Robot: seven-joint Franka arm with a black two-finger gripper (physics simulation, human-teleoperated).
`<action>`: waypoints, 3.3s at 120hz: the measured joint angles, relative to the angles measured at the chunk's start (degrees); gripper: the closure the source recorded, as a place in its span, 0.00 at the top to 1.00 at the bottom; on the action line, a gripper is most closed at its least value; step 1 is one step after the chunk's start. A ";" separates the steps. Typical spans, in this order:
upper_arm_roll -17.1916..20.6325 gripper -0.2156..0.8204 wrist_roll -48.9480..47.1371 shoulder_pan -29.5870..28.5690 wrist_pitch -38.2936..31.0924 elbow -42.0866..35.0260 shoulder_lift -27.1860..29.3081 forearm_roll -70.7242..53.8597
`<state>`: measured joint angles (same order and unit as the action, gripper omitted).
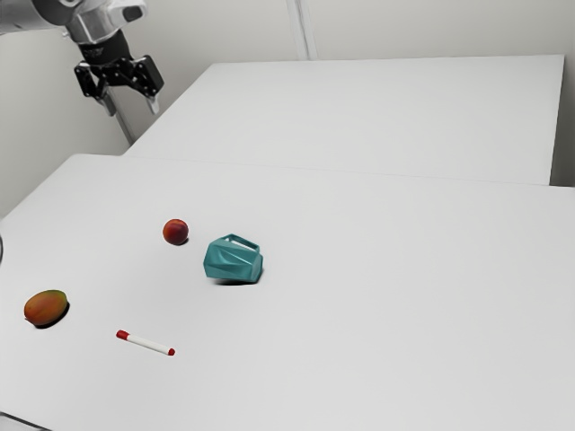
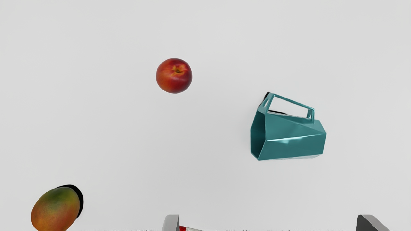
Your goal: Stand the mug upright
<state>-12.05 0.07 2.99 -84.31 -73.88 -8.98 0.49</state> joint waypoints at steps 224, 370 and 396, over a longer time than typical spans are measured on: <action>-4.64 0.79 43.88 -13.01 -21.36 -47.97 -6.98 72.48; 0.19 0.11 51.32 -12.08 -19.35 -46.10 -12.53 81.04; 0.45 0.09 51.53 -12.05 -19.35 -46.05 -11.19 80.86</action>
<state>-11.60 51.60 -9.06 -103.66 -119.93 -20.17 81.35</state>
